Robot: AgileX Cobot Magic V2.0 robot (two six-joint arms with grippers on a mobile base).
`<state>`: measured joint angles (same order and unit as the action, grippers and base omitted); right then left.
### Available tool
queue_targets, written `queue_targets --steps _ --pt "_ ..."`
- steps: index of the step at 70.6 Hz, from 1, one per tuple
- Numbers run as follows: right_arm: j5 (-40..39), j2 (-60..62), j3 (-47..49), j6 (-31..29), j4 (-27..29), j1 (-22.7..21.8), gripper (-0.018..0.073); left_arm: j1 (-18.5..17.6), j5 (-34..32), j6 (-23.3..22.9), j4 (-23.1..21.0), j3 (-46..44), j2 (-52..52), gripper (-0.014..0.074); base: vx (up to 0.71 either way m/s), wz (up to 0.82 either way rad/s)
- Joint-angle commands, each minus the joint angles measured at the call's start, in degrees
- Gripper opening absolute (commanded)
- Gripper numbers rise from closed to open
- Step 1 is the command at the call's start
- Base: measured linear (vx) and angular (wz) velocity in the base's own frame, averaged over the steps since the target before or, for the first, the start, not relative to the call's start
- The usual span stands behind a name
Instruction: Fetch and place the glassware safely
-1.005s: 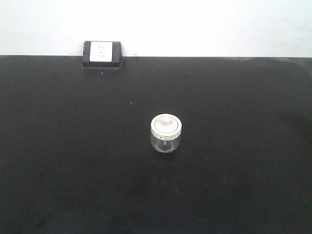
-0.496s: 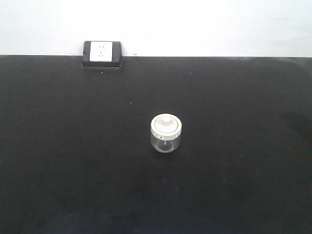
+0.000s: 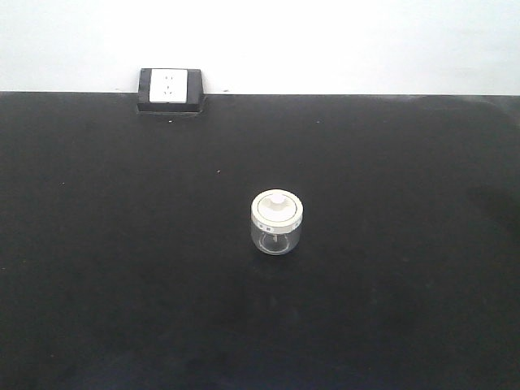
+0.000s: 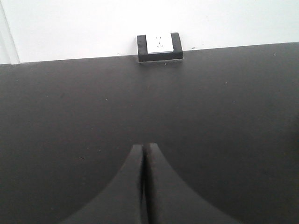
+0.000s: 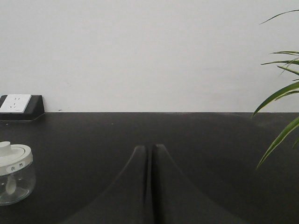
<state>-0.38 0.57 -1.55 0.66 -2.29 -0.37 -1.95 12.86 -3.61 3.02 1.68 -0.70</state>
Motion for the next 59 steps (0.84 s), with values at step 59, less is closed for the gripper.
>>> queue_targets --steps 59 --pt "-4.61 0.72 -1.14 0.05 -0.11 0.11 -0.0001 -0.26 -4.43 -0.47 -0.54 1.51 -0.62 -0.0007 0.0 0.0"
